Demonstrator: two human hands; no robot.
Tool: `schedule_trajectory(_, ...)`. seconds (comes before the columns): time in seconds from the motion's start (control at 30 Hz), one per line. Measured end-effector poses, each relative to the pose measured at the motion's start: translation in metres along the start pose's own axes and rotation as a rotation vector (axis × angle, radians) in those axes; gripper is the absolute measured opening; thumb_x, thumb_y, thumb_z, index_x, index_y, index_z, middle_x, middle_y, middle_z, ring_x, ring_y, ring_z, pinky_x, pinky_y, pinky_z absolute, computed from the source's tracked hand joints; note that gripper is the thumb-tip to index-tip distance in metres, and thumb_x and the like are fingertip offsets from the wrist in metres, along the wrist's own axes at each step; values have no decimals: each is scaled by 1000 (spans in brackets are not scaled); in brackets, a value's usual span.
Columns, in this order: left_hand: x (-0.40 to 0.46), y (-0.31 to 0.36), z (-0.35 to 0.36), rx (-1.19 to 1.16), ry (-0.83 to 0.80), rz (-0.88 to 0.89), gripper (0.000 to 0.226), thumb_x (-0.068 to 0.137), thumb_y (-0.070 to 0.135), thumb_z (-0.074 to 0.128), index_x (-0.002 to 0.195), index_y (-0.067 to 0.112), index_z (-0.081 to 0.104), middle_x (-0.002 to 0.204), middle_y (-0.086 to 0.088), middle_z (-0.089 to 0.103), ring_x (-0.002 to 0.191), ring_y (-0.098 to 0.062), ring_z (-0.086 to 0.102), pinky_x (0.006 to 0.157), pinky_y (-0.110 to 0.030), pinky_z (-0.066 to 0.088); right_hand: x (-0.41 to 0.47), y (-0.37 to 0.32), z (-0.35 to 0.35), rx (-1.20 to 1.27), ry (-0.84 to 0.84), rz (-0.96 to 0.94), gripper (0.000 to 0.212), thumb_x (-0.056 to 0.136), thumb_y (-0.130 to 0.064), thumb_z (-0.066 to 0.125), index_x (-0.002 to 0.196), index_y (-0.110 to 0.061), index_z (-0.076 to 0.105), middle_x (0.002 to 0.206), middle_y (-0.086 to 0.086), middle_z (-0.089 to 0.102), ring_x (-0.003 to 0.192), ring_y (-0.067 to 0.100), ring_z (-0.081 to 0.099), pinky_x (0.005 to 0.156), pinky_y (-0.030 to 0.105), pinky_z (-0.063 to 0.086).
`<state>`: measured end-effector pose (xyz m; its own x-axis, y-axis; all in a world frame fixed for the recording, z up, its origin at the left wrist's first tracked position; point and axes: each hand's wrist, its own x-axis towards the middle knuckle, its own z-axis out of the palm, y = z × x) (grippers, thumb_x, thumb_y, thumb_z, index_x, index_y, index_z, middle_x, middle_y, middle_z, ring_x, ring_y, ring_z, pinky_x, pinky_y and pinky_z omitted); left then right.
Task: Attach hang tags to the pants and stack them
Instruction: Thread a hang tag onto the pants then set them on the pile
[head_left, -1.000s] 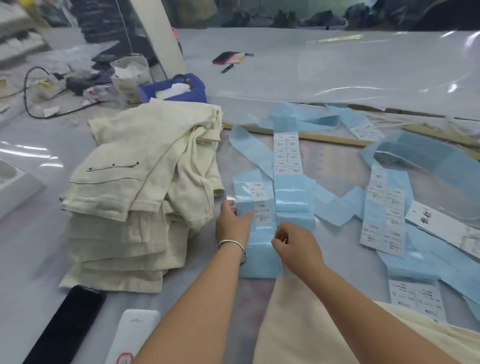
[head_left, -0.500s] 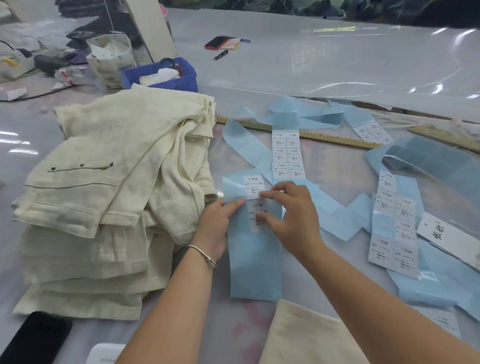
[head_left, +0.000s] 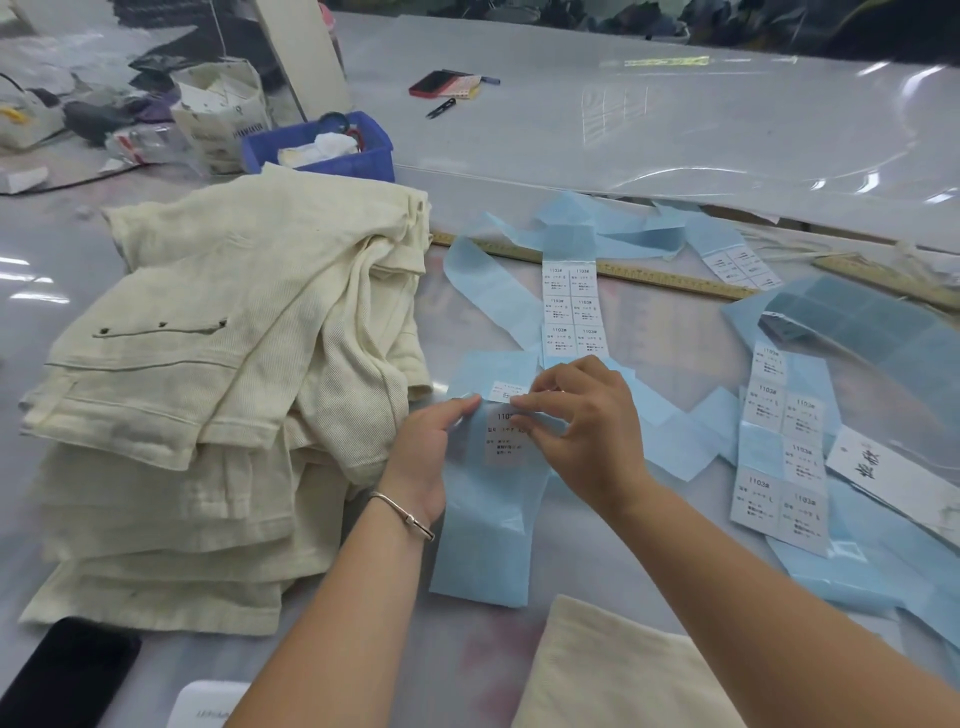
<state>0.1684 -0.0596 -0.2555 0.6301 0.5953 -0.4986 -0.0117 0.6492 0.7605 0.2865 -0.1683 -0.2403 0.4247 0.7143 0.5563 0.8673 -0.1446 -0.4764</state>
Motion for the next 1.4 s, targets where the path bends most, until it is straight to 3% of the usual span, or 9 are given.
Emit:
schedule_trajectory(0.13,-5,-5,3,77,-36,176,15,90,7,58,91,-1,70,78,-9,72,70,-17,68,60,-22,53,4,-7,1,13,-27,51,15,73,-26,83,81,-15,78,78,-2,69,76,25,59,69,41,44)
schedule_trajectory(0.37,-8,-5,3,267,-72,359,23,94,3,53,84,5,73,82,-8,70,79,-18,64,72,-28,51,12,-17,-3,98,-149,179,5,80,-20,76,76,-18,77,78,-7,69,79,19,59,78,40,43)
schedule_trajectory(0.47,-11,-7,2,288,-83,369,26,94,1,53,87,12,75,84,0,75,79,-11,69,72,-23,54,25,-17,-14,352,-190,467,10,81,-12,73,72,-17,74,72,-7,67,72,6,58,73,25,43)
schedule_trajectory(0.63,-9,-18,-2,342,147,262,16,95,8,57,88,13,70,86,-4,70,85,-22,64,76,-32,52,56,-4,-67,785,488,881,16,89,-15,66,74,-20,66,70,-4,62,64,9,53,62,18,44)
schedule_trajectory(0.7,-14,-22,-3,514,204,274,9,94,10,60,100,10,66,98,-8,69,94,-25,63,81,-29,54,51,-3,-86,679,579,765,16,89,-24,67,74,-22,64,69,-5,61,64,9,52,61,18,44)
schedule_trajectory(0.83,-50,-27,14,1085,353,589,50,89,28,67,134,15,51,127,0,48,123,-19,44,107,-31,34,9,-15,-107,229,509,368,13,89,-26,67,79,-18,65,72,-4,62,65,11,52,63,23,41)
schedule_trajectory(0.93,-89,-24,49,679,45,443,16,92,31,64,101,23,74,108,6,68,107,-14,60,87,-21,47,-27,-19,-120,-103,463,87,15,89,-20,67,79,-9,67,75,3,62,69,19,52,63,30,41)
schedule_trajectory(1.03,-121,-31,77,418,-239,138,32,89,46,59,90,20,79,94,0,75,85,-9,68,71,-20,48,-63,-23,-134,-280,428,-39,15,87,-19,70,77,-8,70,74,5,61,67,26,53,61,35,41)
schedule_trajectory(1.4,-192,-106,124,321,-235,1,14,83,24,70,79,13,77,80,-7,70,69,-12,63,54,-17,39,-188,-27,-195,-357,257,-173,10,84,-16,72,75,-16,69,75,1,58,65,23,53,61,33,38)
